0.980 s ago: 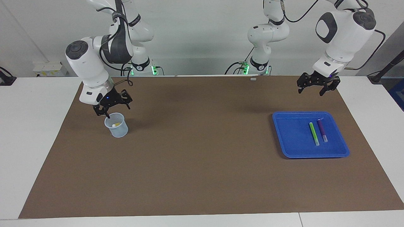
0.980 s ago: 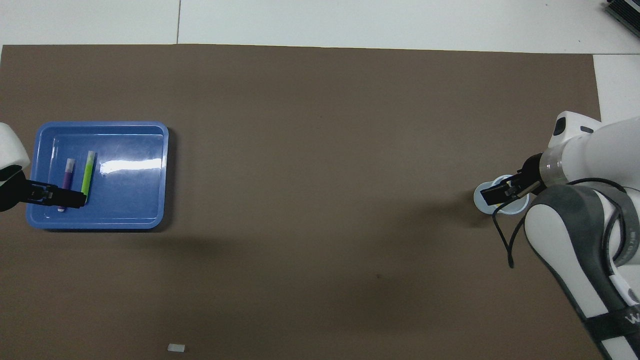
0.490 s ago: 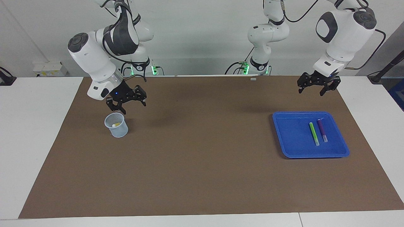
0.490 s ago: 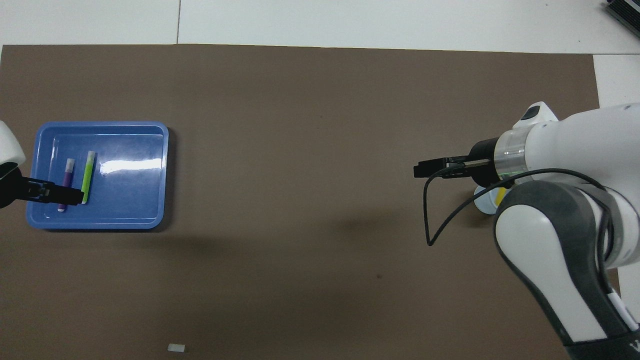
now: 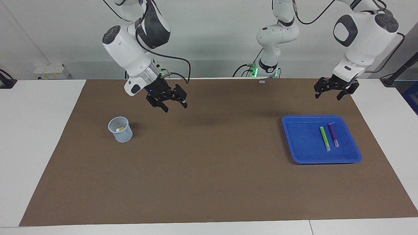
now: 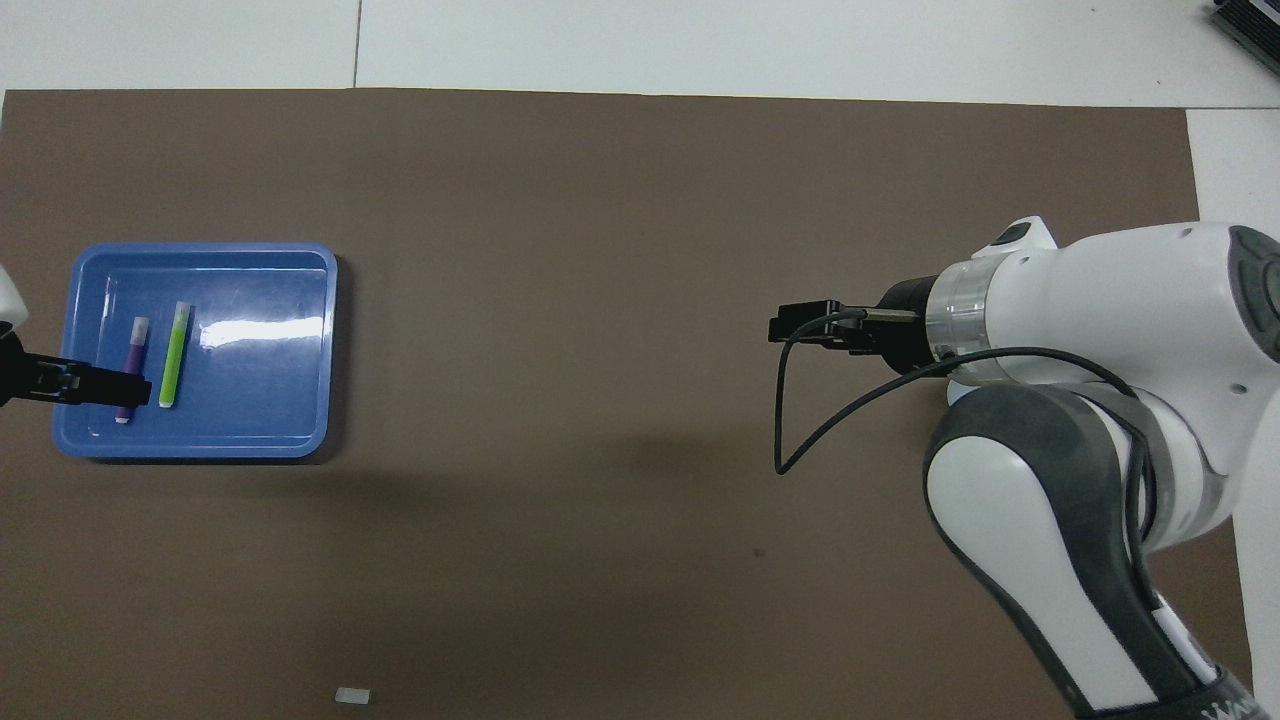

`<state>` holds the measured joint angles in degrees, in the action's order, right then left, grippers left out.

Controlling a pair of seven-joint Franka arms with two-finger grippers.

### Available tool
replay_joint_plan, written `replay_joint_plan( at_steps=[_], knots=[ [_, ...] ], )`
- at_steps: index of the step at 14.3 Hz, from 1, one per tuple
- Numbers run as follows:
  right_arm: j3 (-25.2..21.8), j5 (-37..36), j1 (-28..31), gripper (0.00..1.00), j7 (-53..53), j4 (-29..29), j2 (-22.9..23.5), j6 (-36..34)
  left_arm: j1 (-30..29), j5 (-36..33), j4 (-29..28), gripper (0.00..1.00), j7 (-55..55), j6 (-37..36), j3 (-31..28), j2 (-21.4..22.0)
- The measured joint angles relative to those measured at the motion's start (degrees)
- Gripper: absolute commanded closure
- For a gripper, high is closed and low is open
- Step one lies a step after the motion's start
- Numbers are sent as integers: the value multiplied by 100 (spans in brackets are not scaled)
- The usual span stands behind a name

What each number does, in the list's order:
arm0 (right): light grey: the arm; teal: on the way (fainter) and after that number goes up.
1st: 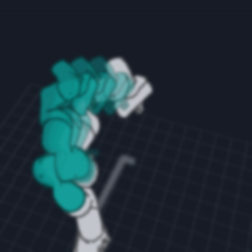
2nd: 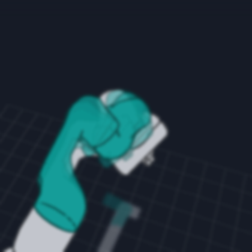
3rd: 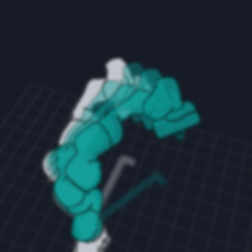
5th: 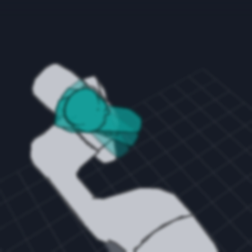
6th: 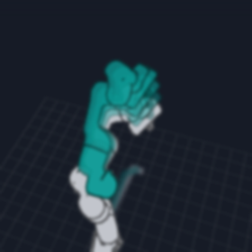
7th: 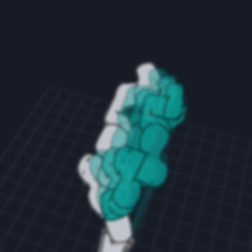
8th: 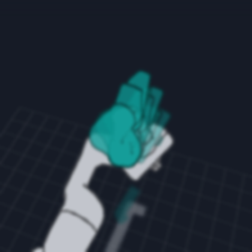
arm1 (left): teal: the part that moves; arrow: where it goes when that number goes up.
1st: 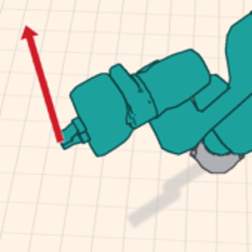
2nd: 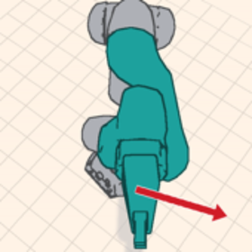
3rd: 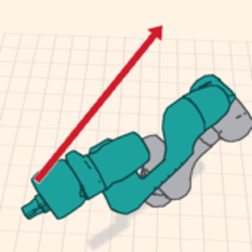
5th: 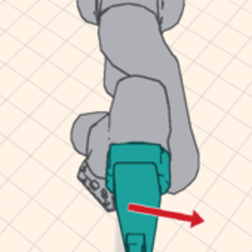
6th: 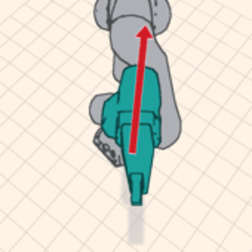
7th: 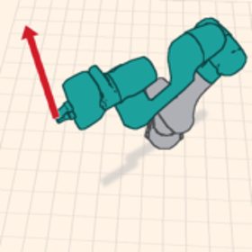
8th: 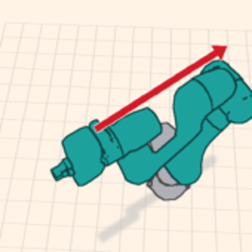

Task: Transfer and insert pens with both arms
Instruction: 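Withdraw the right gripper from the cup while the left gripper reaches pens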

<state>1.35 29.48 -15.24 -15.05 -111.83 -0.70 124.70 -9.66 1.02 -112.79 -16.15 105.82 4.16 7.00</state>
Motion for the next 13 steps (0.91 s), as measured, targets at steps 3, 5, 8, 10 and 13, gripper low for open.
replay_joint_plan(
  at_steps=[3,5,8,10,13],
  knots=[
    [-5,433,-3,0,-225,1,10,65,-87,0,-8,0,-2,183,-1,-197],
    [-7,575,-28,0,-425,2,13,184,-145,0,-11,0,-6,348,1,-388],
    [-3,591,-302,0,-1105,3,28,486,-231,0,-11,0,-7,526,0,-604],
    [4,591,-431,0,-1527,3,41,586,-241,0,-13,0,-7,706,2,-727],
    [-2,842,-453,0,-1803,2,47,619,-246,0,-15,0,-8,996,4,-935]
  ],
)
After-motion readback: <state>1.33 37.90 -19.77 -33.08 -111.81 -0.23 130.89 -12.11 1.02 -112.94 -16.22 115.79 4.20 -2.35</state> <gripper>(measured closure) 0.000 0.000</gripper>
